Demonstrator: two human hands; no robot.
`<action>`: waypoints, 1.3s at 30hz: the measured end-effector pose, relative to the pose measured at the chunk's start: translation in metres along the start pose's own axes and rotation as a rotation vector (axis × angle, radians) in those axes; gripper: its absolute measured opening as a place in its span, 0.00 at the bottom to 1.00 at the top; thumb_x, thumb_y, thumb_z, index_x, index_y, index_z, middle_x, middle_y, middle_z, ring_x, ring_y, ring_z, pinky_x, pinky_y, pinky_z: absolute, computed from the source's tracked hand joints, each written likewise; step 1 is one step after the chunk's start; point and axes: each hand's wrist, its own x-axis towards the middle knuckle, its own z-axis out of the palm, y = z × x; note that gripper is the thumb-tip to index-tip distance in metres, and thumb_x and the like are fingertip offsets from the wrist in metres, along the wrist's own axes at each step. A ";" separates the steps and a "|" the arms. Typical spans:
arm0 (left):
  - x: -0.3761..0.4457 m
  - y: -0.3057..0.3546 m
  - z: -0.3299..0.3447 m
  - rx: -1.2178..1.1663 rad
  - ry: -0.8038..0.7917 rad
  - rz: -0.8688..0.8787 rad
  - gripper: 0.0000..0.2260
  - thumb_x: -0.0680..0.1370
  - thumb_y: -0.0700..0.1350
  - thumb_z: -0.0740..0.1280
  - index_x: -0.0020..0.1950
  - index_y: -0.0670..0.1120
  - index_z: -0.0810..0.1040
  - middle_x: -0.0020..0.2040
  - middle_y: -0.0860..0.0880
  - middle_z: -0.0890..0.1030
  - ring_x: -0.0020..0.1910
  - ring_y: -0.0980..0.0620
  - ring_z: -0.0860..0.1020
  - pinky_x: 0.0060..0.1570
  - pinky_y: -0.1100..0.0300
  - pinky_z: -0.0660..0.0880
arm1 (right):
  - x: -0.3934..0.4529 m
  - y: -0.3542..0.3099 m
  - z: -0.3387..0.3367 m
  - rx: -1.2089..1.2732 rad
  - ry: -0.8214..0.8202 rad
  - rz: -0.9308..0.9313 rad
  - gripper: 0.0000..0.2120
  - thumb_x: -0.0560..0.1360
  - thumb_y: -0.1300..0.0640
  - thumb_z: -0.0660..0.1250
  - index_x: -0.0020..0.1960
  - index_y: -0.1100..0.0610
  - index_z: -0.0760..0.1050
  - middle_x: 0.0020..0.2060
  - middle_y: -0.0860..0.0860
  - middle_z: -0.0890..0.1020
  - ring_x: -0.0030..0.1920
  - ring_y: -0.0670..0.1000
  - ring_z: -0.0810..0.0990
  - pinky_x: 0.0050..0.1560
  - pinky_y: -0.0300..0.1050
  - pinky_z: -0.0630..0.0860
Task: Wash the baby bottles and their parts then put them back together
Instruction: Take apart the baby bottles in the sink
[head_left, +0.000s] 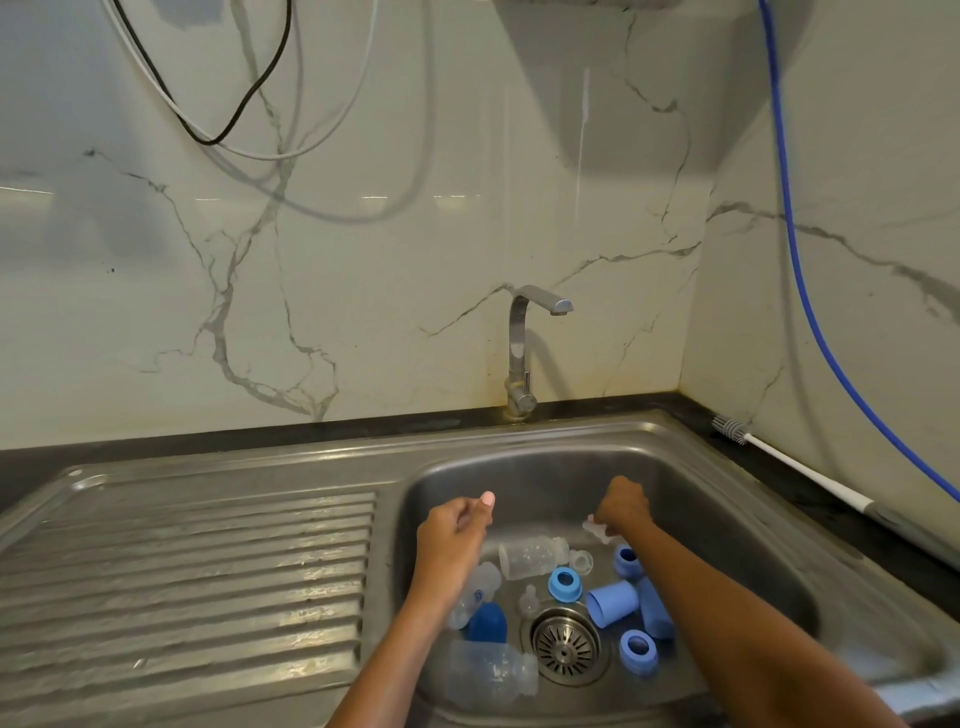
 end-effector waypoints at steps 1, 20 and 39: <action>0.000 0.000 0.000 0.001 -0.002 0.001 0.09 0.80 0.51 0.62 0.44 0.50 0.78 0.45 0.51 0.82 0.47 0.57 0.79 0.51 0.58 0.76 | 0.000 0.000 0.000 0.002 -0.019 -0.006 0.11 0.75 0.61 0.70 0.55 0.65 0.75 0.54 0.60 0.80 0.52 0.57 0.82 0.54 0.47 0.80; -0.002 0.005 0.000 0.090 -0.013 0.027 0.07 0.80 0.50 0.63 0.46 0.50 0.78 0.45 0.49 0.82 0.46 0.54 0.80 0.47 0.58 0.75 | -0.092 -0.039 -0.038 0.382 -0.102 -0.339 0.07 0.76 0.57 0.69 0.40 0.57 0.80 0.38 0.53 0.83 0.41 0.48 0.83 0.45 0.42 0.80; 0.002 -0.001 -0.005 0.184 0.009 0.085 0.11 0.80 0.48 0.64 0.47 0.41 0.80 0.44 0.40 0.82 0.46 0.45 0.80 0.46 0.57 0.75 | -0.107 -0.025 -0.024 0.174 -0.122 -0.337 0.09 0.75 0.57 0.69 0.37 0.58 0.81 0.38 0.55 0.85 0.40 0.53 0.85 0.50 0.52 0.81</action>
